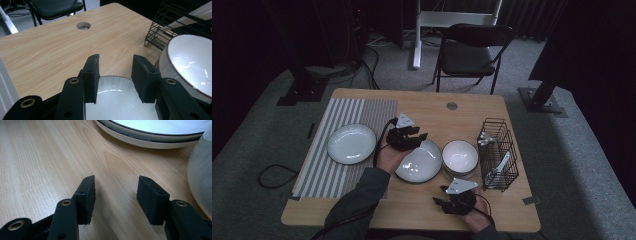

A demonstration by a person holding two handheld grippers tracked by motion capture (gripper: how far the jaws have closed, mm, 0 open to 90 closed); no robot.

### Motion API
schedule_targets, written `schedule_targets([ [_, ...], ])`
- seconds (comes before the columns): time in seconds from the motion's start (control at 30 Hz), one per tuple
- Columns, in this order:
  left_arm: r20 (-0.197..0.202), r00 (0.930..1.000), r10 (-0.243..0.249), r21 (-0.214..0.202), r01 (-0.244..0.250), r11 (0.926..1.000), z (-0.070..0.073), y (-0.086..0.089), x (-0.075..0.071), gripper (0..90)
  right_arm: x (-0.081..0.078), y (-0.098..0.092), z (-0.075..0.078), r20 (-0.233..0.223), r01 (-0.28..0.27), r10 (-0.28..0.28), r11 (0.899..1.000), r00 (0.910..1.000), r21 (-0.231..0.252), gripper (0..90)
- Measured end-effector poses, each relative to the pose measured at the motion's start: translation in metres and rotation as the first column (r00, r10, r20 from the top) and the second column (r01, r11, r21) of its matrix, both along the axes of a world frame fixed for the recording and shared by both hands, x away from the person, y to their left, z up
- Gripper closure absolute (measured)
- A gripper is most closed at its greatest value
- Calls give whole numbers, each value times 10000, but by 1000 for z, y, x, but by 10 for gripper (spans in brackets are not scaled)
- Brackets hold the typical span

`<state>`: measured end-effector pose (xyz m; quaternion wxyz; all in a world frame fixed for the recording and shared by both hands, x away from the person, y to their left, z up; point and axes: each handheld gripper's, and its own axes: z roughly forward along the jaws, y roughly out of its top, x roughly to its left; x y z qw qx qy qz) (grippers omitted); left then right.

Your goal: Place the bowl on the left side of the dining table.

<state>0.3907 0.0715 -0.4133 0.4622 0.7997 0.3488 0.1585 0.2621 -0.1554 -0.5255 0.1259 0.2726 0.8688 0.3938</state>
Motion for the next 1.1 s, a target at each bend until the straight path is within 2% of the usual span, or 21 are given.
schedule_targets([
  [0.47, 35, 9981, -608, 56, 608, 9981, 4, -23, -6, 584, 0, 0, 0, 3, -18, 18, 10000, 10000, -5, 478],
  [0.5, -4, 9968, -793, 54, 794, 9968, 4, -31, -7, 582, 0, 0, 0, 3, -20, 20, 10000, 10000, -4, 477],
  [0.83, -332, 9897, -1393, 214, 1401, 9899, -7, -61, -8, 583, 0, 0, 0, 3, -30, 30, 10000, 10000, -7, 475],
  [0.93, -483, 9878, -1478, 392, 1497, 9880, -11, -69, -6, 584, 0, 0, 0, 3, -33, 33, 10000, 10000, -7, 475],
  [1.1, -808, 9851, -1519, 405, 1556, 9870, -17, -76, -3, 609, 0, 0, 0, 2, -40, 40, 10000, 10000, -13, 475],
])
